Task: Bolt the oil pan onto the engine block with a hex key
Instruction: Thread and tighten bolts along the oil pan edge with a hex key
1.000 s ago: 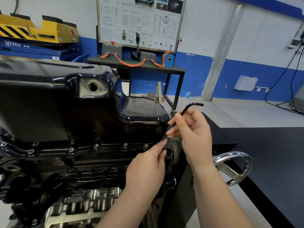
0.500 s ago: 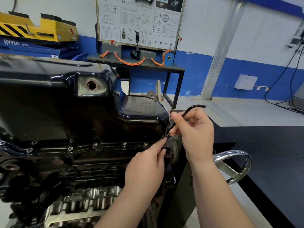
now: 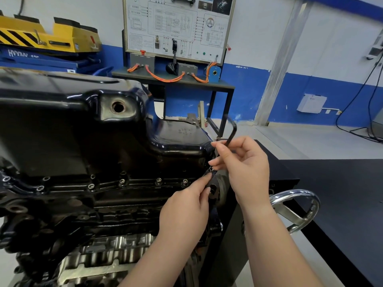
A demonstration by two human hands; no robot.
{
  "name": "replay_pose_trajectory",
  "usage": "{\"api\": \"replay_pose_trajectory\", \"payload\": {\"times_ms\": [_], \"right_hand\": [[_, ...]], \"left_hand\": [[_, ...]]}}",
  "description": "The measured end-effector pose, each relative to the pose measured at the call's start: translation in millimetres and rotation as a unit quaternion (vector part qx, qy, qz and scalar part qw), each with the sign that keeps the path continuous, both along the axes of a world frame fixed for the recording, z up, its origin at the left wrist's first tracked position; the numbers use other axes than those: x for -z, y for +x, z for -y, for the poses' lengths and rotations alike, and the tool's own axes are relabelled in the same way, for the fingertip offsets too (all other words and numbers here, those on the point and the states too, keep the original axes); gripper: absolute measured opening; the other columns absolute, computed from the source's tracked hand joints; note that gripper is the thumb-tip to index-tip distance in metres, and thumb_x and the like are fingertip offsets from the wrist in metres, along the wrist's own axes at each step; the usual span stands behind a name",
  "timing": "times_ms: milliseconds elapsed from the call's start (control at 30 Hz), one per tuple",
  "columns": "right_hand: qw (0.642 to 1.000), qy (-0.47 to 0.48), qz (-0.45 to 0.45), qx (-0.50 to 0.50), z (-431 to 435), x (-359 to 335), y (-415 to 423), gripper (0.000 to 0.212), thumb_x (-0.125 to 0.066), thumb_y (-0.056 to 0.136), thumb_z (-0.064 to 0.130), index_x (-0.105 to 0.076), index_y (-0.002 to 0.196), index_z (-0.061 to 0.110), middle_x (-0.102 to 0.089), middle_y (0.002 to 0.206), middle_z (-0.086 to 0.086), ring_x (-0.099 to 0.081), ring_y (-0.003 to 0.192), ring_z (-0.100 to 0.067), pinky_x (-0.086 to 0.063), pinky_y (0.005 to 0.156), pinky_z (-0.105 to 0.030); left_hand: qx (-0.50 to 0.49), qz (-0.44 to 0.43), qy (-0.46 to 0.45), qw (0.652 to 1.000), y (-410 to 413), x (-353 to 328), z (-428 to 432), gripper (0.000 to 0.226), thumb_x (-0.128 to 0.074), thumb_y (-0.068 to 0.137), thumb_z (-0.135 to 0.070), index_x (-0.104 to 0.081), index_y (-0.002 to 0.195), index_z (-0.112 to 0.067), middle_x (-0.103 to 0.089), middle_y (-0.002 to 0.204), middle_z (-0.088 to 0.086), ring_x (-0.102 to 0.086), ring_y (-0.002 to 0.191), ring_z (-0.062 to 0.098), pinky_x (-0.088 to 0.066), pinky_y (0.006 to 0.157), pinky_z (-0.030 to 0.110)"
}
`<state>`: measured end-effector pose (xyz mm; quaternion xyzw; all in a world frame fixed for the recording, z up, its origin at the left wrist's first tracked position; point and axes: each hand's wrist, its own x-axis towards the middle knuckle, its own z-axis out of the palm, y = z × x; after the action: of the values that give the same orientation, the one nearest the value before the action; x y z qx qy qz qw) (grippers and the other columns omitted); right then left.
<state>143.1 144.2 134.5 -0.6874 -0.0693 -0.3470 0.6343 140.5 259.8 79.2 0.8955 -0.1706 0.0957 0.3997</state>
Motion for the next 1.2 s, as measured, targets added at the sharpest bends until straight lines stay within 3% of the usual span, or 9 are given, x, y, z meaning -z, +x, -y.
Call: {"api": "replay_pose_trajectory", "payload": {"times_ms": [133,233,333,500,667,800,933,1100,1200], "right_hand": [[1.0,0.011,-0.015,0.003,0,3,1,0.017,-0.068,0.084,0.016,-0.052,0.079,0.018,-0.073,0.077,-0.007,-0.068,0.055,-0.02,-0.056,0.058,-0.03],[1.0,0.009,-0.017,-0.016,1,8,2,0.007,-0.058,0.092,0.016,-0.054,0.098,0.015,-0.072,0.079,-0.004,-0.069,0.06,-0.02,-0.056,0.062,-0.029],[0.999,-0.031,-0.015,-0.019,3,9,2,0.024,-0.047,0.097,0.01,-0.059,0.116,0.018,-0.071,0.084,0.0,-0.071,0.068,-0.018,-0.055,0.066,-0.026],[0.999,-0.038,-0.016,0.01,1,7,1,0.017,-0.061,0.089,0.013,-0.069,0.089,0.027,-0.073,0.081,0.002,-0.07,0.065,-0.016,-0.056,0.064,-0.028],[0.999,-0.018,-0.024,0.035,3,8,3,0.014,-0.068,0.085,0.014,-0.056,0.078,0.015,-0.072,0.077,-0.004,-0.068,0.057,-0.017,-0.057,0.059,-0.031],[0.999,-0.023,-0.023,0.002,4,9,2,0.002,-0.06,0.091,0.018,-0.059,0.09,0.017,-0.072,0.081,-0.004,-0.07,0.063,-0.019,-0.057,0.064,-0.03],[0.999,-0.047,-0.017,0.001,5,9,1,0.027,-0.049,0.096,0.011,-0.067,0.107,0.029,-0.07,0.083,0.0,-0.069,0.067,-0.017,-0.057,0.067,-0.03],[0.999,-0.041,-0.018,0.025,5,6,2,0.021,-0.063,0.088,0.012,-0.069,0.081,0.031,-0.071,0.074,0.0,-0.068,0.06,-0.014,-0.055,0.061,-0.025],[0.999,-0.029,-0.034,0.028,3,5,5,0.02,-0.07,0.083,0.013,-0.059,0.07,0.024,-0.07,0.067,-0.002,-0.066,0.053,-0.015,-0.055,0.058,-0.028]], "left_hand": [[0.005,0.003,0.004,1.0,0,0,-1,0.04,-0.038,0.095,-0.044,-0.031,0.131,-0.058,-0.066,0.077,-0.01,-0.061,0.071,0.008,-0.053,0.062,0.034],[0.009,0.005,0.001,1.0,0,-1,-1,0.04,-0.039,0.095,-0.043,-0.032,0.131,-0.059,-0.063,0.07,-0.008,-0.059,0.065,0.008,-0.052,0.06,0.032],[0.012,0.002,-0.004,1.0,0,-1,-1,0.039,-0.039,0.095,-0.043,-0.033,0.131,-0.058,-0.061,0.067,-0.01,-0.057,0.062,0.008,-0.052,0.059,0.032],[0.014,0.004,-0.004,1.0,-1,-1,-1,0.04,-0.038,0.095,-0.042,-0.032,0.132,-0.057,-0.054,0.061,-0.01,-0.057,0.061,0.011,-0.052,0.056,0.033],[0.017,0.009,-0.001,1.0,0,0,-1,0.04,-0.039,0.095,-0.042,-0.032,0.132,-0.056,-0.048,0.055,-0.01,-0.049,0.054,0.011,-0.05,0.054,0.031],[0.019,0.01,-0.002,1.0,-1,-1,-2,0.041,-0.038,0.096,-0.041,-0.031,0.133,-0.056,-0.05,0.053,-0.01,-0.05,0.052,0.008,-0.05,0.052,0.03],[0.023,0.016,-0.012,1.0,-2,0,-3,0.042,-0.039,0.096,-0.04,-0.031,0.133,-0.057,-0.052,0.054,-0.009,-0.05,0.051,0.008,-0.05,0.053,0.031],[0.037,0.042,-0.025,0.998,1,2,-8,0.042,-0.043,0.095,-0.035,-0.036,0.129,-0.059,-0.049,0.05,-0.011,-0.044,0.045,0.007,-0.039,0.045,0.022],[0.034,0.048,-0.066,0.996,3,-2,-12,0.034,-0.047,0.094,-0.031,-0.053,0.12,-0.051,-0.06,0.06,-0.016,-0.053,0.052,0.002,-0.046,0.05,0.021]]}}
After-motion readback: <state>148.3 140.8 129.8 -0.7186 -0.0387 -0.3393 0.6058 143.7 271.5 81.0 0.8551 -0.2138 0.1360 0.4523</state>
